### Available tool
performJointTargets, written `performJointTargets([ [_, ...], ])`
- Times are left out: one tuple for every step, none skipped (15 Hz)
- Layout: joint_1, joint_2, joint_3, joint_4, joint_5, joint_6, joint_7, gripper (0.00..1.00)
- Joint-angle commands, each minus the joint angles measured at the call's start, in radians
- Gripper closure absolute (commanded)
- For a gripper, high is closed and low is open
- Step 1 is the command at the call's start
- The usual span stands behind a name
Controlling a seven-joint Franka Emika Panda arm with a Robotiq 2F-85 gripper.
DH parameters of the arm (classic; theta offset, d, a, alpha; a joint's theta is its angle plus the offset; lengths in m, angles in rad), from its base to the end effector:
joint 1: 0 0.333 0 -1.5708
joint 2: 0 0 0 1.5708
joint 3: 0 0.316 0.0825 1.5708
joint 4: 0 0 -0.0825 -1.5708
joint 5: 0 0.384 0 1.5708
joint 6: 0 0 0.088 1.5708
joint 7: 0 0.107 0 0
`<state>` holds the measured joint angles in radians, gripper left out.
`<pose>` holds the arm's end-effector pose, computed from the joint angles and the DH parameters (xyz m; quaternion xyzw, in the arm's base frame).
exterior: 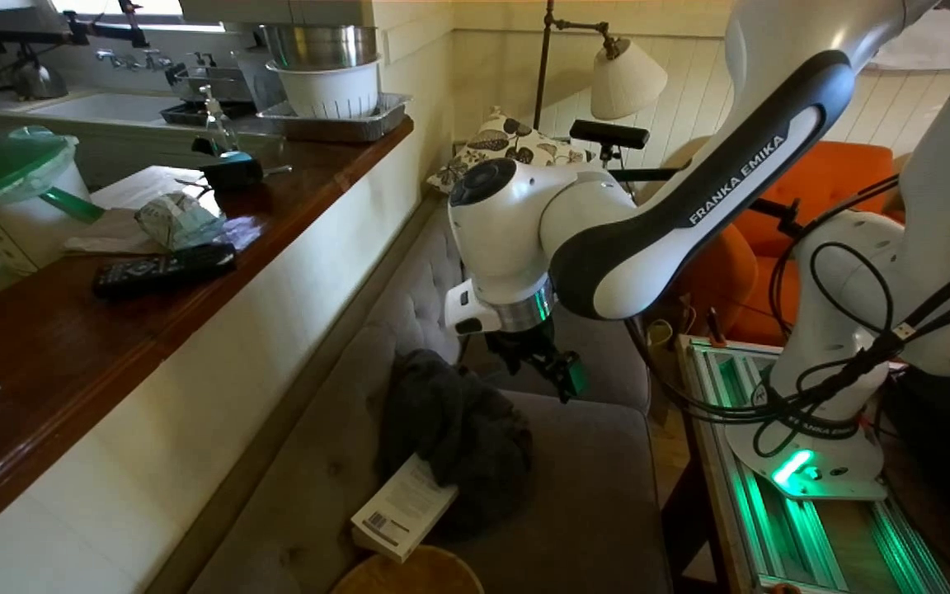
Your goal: Pick up the book and put it on the sofa arm
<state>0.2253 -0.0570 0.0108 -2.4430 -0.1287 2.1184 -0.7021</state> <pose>0.4336 0.0983 0.3041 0.8639 0.4832 -0.1411 0.0181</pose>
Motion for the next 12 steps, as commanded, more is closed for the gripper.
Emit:
performJointTargets([
  [-0.034, 0.118, 0.047, 0.002, 0.038, 0.164, -0.027, 0.00],
  [-0.038, 0.163, 0.056, -0.002, 0.069, 0.241, -0.069, 0.00],
  [-0.045, 0.212, 0.068, -0.001, 0.091, 0.313, -0.072, 0.00],
  [-0.055, 0.273, 0.083, 0.003, 0.122, 0.379, -0.110, 0.00],
  [-0.073, 0.333, 0.104, 0.015, 0.151, 0.435, -0.150, 0.00],
  [-0.101, 0.407, 0.134, 0.033, 0.191, 0.486, -0.219, 0.00],
  [-0.134, 0.472, 0.162, 0.048, 0.211, 0.542, -0.264, 0.00],
  [-0.168, 0.540, 0.192, 0.070, 0.225, 0.590, -0.292, 0.00],
  [-0.208, 0.603, 0.231, 0.099, 0.238, 0.621, -0.325, 0.00],
  [-0.229, 0.660, 0.248, 0.131, 0.224, 0.639, -0.313, 0.00],
  [-0.246, 0.710, 0.261, 0.165, 0.205, 0.651, -0.300, 0.00],
  [-0.238, 0.752, 0.254, 0.200, 0.185, 0.665, -0.255, 0.00],
])
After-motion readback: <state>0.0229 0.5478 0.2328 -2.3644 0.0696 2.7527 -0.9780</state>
